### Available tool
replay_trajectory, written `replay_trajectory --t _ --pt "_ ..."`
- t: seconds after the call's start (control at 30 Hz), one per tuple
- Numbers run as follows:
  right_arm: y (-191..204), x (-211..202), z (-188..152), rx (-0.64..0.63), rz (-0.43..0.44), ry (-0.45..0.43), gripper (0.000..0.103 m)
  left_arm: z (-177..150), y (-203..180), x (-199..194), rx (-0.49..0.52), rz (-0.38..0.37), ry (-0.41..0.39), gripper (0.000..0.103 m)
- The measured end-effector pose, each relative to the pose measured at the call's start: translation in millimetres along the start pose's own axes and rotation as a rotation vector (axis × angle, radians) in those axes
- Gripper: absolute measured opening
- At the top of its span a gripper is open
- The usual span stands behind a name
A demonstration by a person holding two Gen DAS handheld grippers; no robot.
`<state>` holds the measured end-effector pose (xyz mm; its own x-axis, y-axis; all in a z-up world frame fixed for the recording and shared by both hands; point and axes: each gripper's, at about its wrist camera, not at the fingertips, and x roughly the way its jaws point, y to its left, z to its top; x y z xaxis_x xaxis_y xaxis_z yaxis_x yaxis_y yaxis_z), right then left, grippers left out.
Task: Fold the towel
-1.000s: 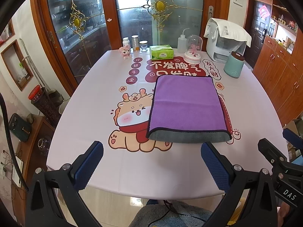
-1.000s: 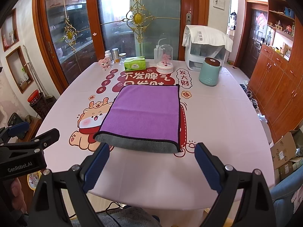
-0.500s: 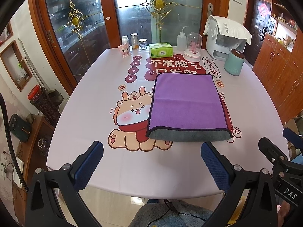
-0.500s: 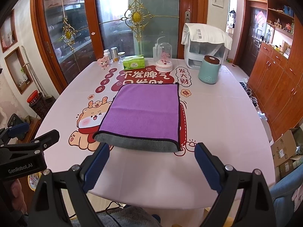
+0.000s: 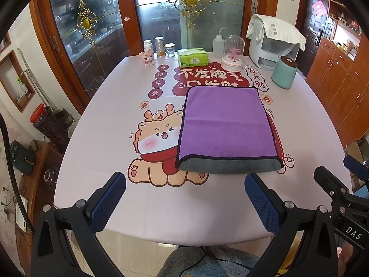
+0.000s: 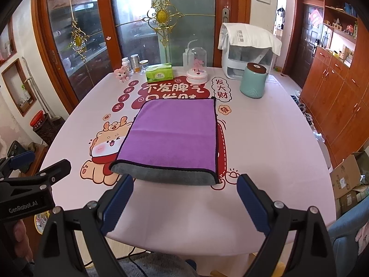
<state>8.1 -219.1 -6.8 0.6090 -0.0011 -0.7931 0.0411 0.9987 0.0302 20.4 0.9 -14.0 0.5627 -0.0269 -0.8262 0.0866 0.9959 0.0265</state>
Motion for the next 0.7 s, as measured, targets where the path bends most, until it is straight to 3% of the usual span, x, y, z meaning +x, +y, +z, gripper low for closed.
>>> replay_trajectory --t 0.37,0.7 --pt "-1.3 30.2 4.0 0.004 -0.025 0.052 0.092 16.9 4.3 31.2 0.033 -0.023 0.023 0.103" --pt "-13.4 88.0 -3.2 -0.001 0.007 0.125 0.086 28.6 26.9 95.0 0.055 -0.054 0.062 0.103"
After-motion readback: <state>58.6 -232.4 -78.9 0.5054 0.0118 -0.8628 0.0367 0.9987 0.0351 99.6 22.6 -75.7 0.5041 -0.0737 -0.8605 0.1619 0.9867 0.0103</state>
